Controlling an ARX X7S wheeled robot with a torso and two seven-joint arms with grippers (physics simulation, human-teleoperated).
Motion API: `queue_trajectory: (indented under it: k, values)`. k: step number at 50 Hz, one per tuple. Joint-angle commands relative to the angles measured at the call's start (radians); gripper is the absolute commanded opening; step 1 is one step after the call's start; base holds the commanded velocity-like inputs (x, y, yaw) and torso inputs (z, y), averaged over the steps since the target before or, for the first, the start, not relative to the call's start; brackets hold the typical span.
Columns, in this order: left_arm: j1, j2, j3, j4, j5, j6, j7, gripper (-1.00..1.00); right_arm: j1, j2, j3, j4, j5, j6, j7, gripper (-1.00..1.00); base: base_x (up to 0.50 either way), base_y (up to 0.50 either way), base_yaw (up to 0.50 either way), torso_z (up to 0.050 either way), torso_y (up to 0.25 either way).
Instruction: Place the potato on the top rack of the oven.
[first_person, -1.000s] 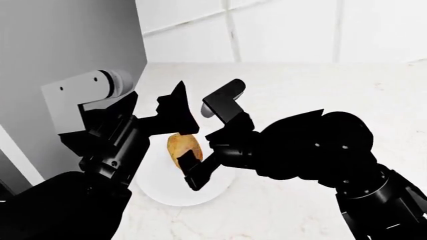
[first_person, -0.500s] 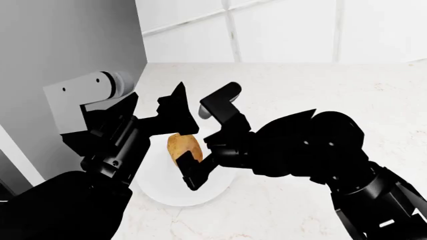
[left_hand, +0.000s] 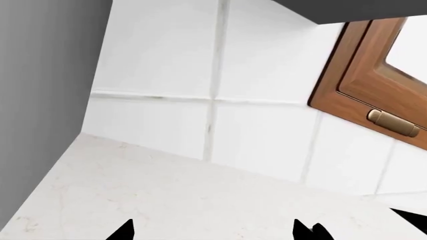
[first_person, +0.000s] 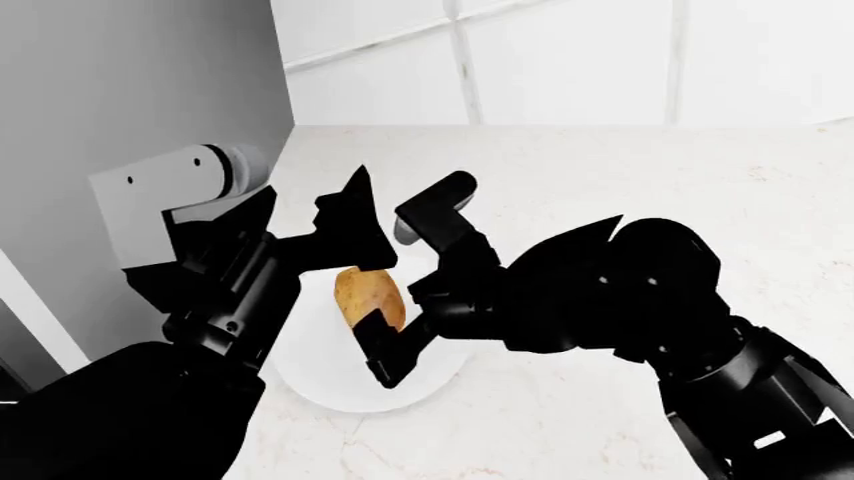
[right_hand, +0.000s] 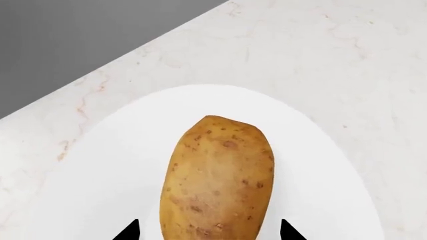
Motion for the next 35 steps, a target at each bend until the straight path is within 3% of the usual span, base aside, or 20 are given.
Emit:
queue_trajectory:
  k: [1,22,23,35]
  values:
    - [0.003,-0.003,0.006,-0.005,0.007,0.008,0.006,1.0,0.01,-0.004,-0.022,0.024,-0.014,-0.008,-0.02,1.0,0.0,0.0,0.0,0.0,0.0]
    - [0.006,-0.008,0.016,-0.006,0.009,0.019,0.008,1.0,0.019,-0.001,-0.039,0.016,-0.007,-0.007,-0.021,1.0,0.0,0.0,0.0,0.0,0.0]
    - [0.006,-0.009,0.016,-0.005,0.008,0.019,0.007,1.0,0.02,0.0,-0.04,0.014,-0.006,-0.007,-0.02,-1.0,0.0,0.0,0.0,0.0,0.0]
    - [0.002,-0.012,0.024,-0.003,0.015,0.023,0.004,1.0,0.031,0.017,-0.051,-0.013,-0.018,-0.011,-0.002,-1.0,0.0,0.0,0.0,0.0,0.0]
